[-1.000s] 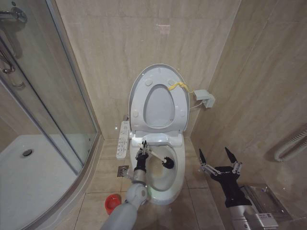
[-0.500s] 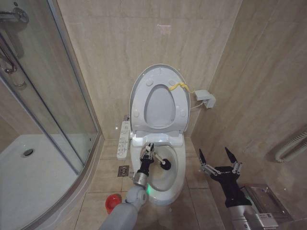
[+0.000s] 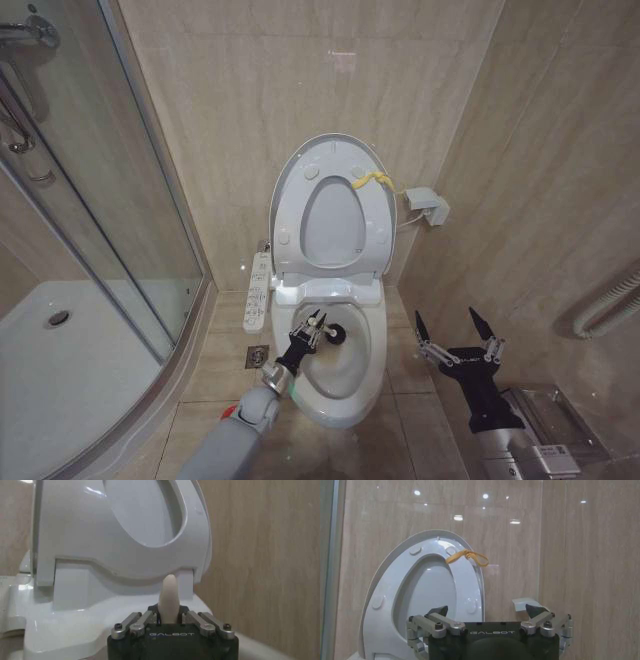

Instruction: Open the toilet lid, clean the toilet bowl with a toilet brush, close the toilet lid, and flush.

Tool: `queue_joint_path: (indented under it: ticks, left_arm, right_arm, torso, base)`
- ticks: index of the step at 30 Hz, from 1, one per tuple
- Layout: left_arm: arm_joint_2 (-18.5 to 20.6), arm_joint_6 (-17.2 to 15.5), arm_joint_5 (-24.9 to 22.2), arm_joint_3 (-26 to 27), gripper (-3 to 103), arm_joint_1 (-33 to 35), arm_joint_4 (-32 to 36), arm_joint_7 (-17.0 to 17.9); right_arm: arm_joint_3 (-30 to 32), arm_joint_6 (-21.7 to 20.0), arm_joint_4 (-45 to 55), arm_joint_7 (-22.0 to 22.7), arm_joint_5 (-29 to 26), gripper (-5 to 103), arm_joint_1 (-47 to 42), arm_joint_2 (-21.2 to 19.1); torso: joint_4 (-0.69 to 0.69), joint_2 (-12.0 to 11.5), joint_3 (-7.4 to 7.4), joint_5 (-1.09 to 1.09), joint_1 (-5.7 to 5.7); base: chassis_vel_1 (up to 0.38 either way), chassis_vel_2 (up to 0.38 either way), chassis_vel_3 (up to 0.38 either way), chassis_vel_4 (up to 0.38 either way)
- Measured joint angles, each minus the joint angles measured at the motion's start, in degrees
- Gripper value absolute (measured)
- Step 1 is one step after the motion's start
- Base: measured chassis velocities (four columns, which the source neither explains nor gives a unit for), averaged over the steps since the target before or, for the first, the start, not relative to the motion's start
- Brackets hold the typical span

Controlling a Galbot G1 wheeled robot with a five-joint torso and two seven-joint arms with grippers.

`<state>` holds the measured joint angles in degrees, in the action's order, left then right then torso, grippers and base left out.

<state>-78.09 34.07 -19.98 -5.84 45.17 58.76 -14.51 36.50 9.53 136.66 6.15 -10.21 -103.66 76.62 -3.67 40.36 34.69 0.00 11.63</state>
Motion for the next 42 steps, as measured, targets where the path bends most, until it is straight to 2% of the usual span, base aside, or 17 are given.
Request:
queue_joint_path:
  ticks: [3, 14, 19, 24, 29, 34, 42]
  left_arm:
    - [0.29, 0.27, 0.46, -0.21, 22, -1.01, -1.56, -0.92]
    - [-1.49, 4.47, -3.34, 0.06, 22, -5.22, -4.86, -5.82]
    - [-2.22, 4.47, -9.82, -1.12, 22, -5.58, -2.34, -7.71]
    - [-3.46, 4.67, -13.58, -1.53, 22, -5.30, -1.81, -9.05]
    - [-4.24, 5.74, -13.81, -1.45, 22, -5.38, -2.13, -10.30]
    - [-6.30, 9.44, -11.34, 0.40, 22, -7.10, -4.26, -12.81]
    - [-6.44, 10.91, -10.04, 2.00, 22, -6.76, -2.93, -14.43]
  right_arm:
    - [0.00, 0.00, 0.00, 0.00, 0.00, 100, 0.00, 0.00]
    - [0.00, 0.00, 0.00, 0.00, 0.00, 100, 0.00, 0.00]
    - [0.00, 0.00, 0.00, 0.00, 0.00, 100, 0.00, 0.00]
    - [0.00, 0.00, 0.00, 0.00, 0.00, 100, 0.00, 0.00]
    - [0.00, 0.00, 0.00, 0.00, 0.00, 100, 0.00, 0.00]
    - [0.00, 0.00, 0.00, 0.00, 0.00, 100, 0.00, 0.00]
    - [0.00, 0.00, 0.00, 0.00, 0.00, 100, 0.00, 0.00]
  torso:
    - [-0.02, -0.01, 0.02, 0.00, 0.01]
    - [-0.01, -0.01, 0.01, 0.00, 0.01]
    - [0.00, -0.01, 0.00, 0.01, 0.00]
    - [0.00, 0.00, 0.00, 0.01, 0.00]
    - [0.00, 0.00, 0.00, 0.01, 0.00]
    - [-0.01, 0.00, 0.00, 0.01, 0.00]
    - [0.00, 0.00, 0.00, 0.01, 0.00]
  base:
    - [0.000, 0.000, 0.000, 0.000]
    - [0.000, 0.000, 0.000, 0.000]
    - [0.000, 0.000, 0.000, 0.000]
    - [0.000, 0.000, 0.000, 0.000]
    - [0.000, 0.000, 0.000, 0.000]
    - [0.000, 0.000, 0.000, 0.000]
    - [0.000, 0.000, 0.000, 0.000]
